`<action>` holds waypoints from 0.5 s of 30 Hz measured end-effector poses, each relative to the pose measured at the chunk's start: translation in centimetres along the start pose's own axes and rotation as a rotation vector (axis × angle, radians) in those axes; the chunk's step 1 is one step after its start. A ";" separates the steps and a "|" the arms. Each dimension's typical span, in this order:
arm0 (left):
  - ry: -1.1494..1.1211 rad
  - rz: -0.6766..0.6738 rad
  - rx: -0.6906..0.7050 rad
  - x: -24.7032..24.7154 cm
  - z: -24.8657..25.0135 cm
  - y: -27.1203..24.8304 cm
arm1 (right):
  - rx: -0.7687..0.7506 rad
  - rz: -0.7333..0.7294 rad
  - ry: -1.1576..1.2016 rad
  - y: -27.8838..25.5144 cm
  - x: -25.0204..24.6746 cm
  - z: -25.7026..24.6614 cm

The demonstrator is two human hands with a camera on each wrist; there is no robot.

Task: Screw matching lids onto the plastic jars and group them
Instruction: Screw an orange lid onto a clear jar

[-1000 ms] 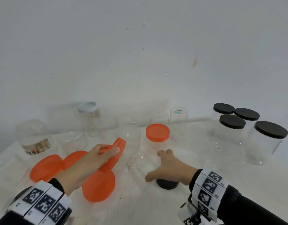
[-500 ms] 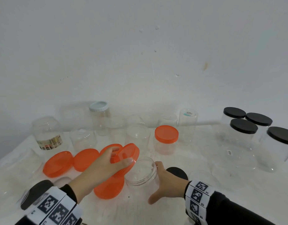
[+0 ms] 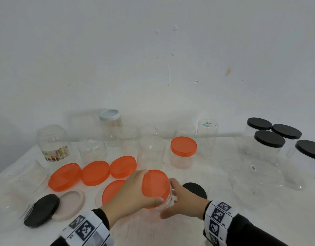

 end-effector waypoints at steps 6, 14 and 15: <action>0.054 -0.002 0.040 0.9 0.5 0.1 | 0.002 0.018 -0.015 -0.1 -0.1 0.0; 0.060 0.034 0.037 1.1 0.1 0.1 | -0.012 0.022 -0.035 -0.1 -0.1 -0.2; 0.064 0.034 0.035 1.1 0.1 0.1 | -0.010 0.023 -0.036 -0.1 -0.1 -0.1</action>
Point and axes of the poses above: each hand's wrist, its own y-axis towards the middle knuckle, its own x-axis out of the palm, z = x × y, the point moved 8 cm from there along y, towards the middle knuckle, and after that the axes turned 6 degrees about -x, right-handed, at the moved point
